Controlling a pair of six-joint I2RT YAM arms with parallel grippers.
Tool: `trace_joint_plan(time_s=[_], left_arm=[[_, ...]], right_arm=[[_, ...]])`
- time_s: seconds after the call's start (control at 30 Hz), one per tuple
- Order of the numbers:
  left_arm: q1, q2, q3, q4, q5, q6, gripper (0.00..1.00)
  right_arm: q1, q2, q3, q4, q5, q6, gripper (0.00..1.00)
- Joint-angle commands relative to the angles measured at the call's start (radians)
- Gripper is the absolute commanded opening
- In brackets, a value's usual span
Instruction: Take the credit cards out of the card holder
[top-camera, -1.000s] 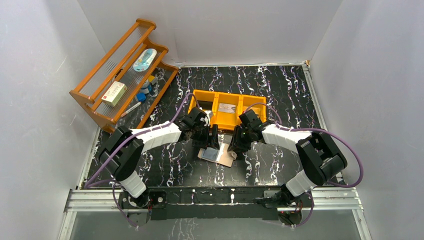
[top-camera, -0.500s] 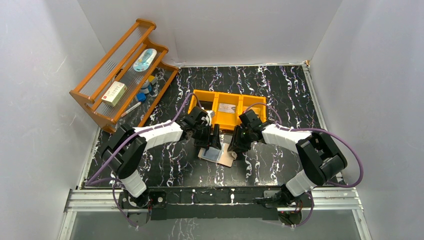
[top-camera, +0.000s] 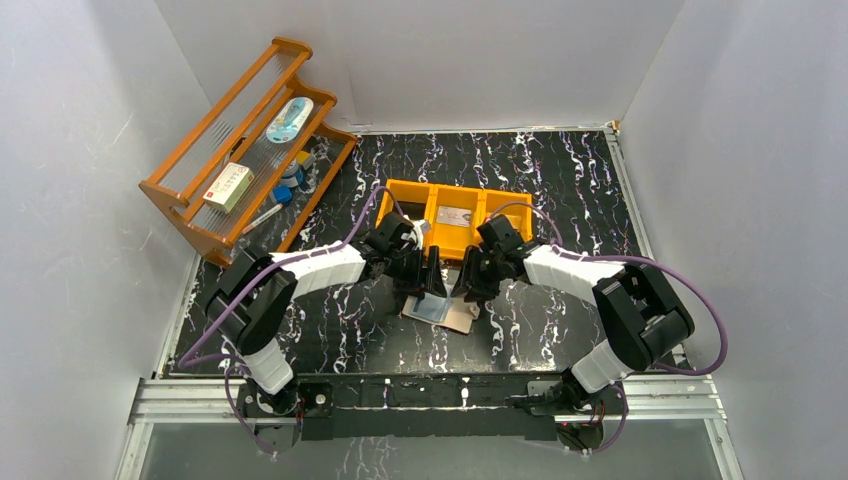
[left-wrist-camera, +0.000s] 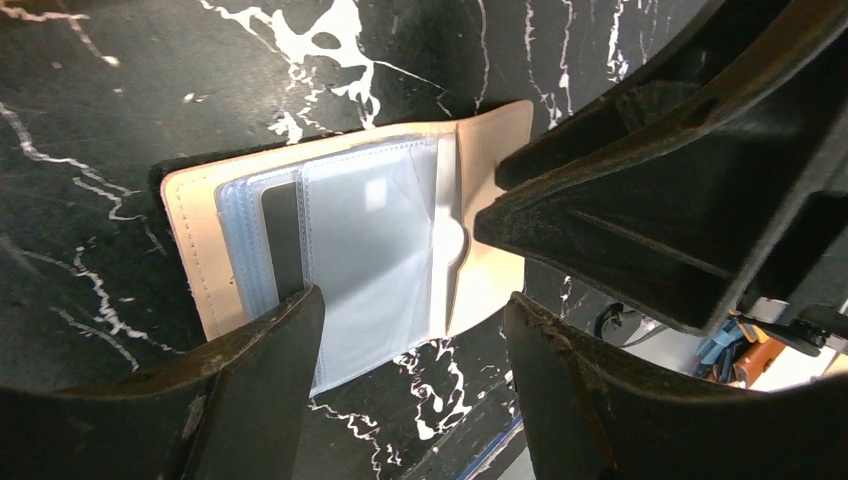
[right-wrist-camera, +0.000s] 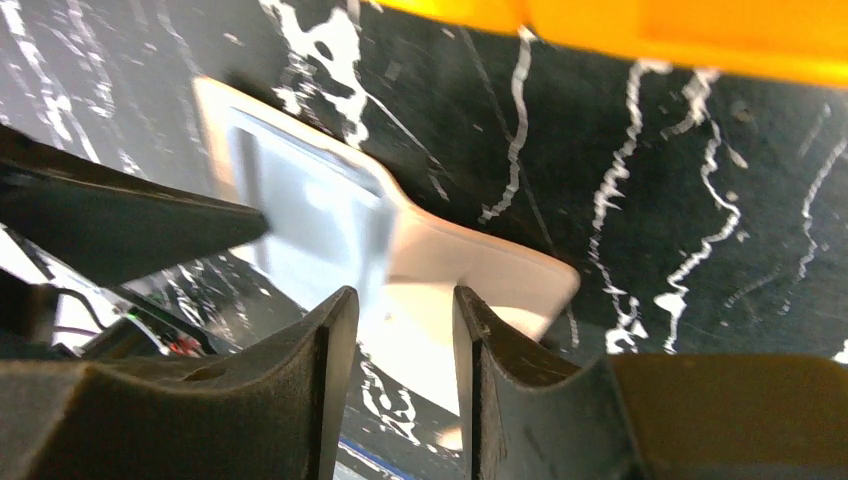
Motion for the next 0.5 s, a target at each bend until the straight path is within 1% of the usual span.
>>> trace_joint_plan(time_s=[0.0,0.1,0.17,0.23,0.33,0.47], left_arm=[[-0.022,0.022,-0.044,-0.001,0.034,-0.023,0.65],[-0.022,0.004,-0.056,-0.001,0.014,-0.037,0.65],[-0.022,-0.009,-0.063,0.001,0.001,-0.045,0.65],[-0.022,-0.023,-0.071,0.009,-0.007,-0.055,0.65],[-0.022,-0.043,-0.082,0.021,-0.016,-0.062,0.65],[-0.022,-0.049,-0.092,0.025,-0.014,-0.062,0.65]], right_arm=[[0.006,-0.042,0.107,0.013,0.032,0.008,0.50],[0.007,-0.076,0.142,-0.059,0.105,0.014,0.52],[0.007,-0.106,0.140,-0.051,0.117,0.017,0.52],[0.006,-0.117,0.119,0.004,0.075,0.032,0.51],[0.011,-0.085,0.108,0.033,0.014,0.073,0.48],[0.028,-0.020,0.102,0.068,-0.030,0.087,0.48]])
